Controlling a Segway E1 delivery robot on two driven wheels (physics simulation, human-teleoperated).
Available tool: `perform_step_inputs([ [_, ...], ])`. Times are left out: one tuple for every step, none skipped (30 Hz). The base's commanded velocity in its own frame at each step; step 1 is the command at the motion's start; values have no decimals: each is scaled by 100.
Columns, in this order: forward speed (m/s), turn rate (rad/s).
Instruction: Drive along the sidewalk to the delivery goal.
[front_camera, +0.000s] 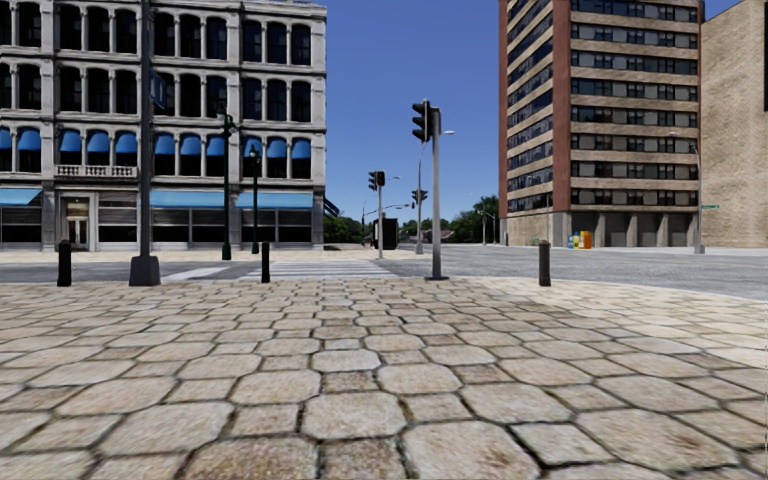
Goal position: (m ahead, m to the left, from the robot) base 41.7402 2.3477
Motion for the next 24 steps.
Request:
perform_step_inputs([
  [200, 0],
  [200, 0],
  [200, 34],
  [200, 59],
  [200, 104],
  [200, 111],
  [200, 112],
  [200, 113],
  [200, 99],
  [200, 56],
  [200, 47],
  [200, 24],
  [200, 7],
  [200, 7],
  [200, 2],
  [200, 0],
  [200, 0],
  [200, 0],
  [200, 0],
  [200, 0],
  [200, 0],
  [200, 0],
  [200, 0],
  [200, 0],
])
